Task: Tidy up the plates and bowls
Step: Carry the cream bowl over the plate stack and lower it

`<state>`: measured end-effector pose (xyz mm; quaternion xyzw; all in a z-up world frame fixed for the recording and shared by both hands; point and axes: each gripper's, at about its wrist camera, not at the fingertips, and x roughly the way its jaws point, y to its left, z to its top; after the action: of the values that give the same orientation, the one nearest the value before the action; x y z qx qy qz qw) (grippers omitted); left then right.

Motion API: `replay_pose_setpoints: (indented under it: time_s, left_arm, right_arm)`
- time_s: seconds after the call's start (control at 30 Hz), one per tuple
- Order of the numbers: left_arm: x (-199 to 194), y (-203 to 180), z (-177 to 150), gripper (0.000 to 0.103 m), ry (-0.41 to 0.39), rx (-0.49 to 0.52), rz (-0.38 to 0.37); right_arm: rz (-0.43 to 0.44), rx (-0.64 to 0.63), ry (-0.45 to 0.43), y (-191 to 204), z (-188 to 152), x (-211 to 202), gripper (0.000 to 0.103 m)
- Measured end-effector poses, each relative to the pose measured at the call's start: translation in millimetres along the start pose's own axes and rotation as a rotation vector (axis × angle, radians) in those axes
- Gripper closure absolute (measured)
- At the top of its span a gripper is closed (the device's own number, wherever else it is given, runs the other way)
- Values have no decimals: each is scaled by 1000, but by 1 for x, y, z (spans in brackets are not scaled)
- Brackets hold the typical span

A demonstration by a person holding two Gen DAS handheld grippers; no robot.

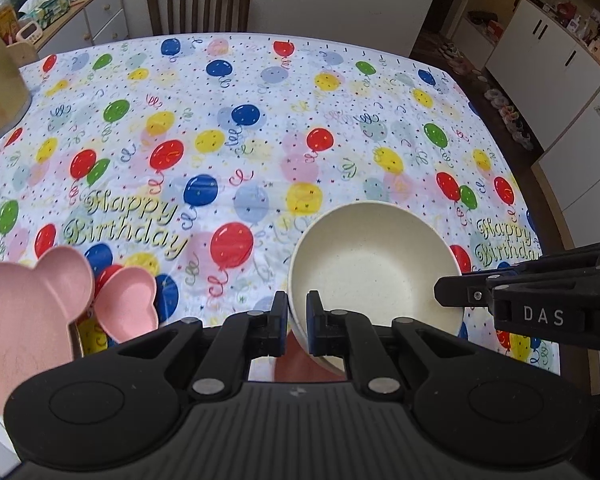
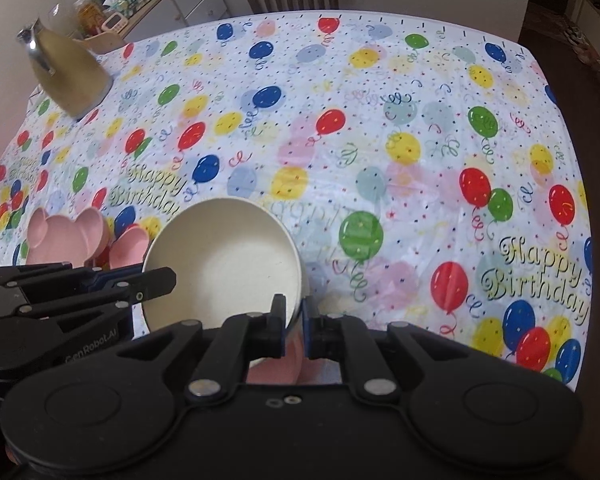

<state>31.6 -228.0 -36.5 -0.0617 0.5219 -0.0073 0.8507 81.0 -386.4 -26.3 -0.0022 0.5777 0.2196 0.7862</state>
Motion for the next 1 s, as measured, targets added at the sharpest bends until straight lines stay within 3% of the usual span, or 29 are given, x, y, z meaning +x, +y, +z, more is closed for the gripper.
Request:
replay_pose_setpoints:
  time_s: [0.37, 0.8, 1.0]
  left_arm:
    - [-1, 5, -33, 94, 37, -31, 16]
    - [7, 9, -44, 94, 55, -49, 9]
    - [9, 9, -43, 94, 62, -57, 2]
  right_arm:
    - [39, -12, 57, 5, -24, 10, 96]
    - [37, -22, 82, 6, -34, 19, 95]
    - [43, -28, 89, 8, -34, 19, 86]
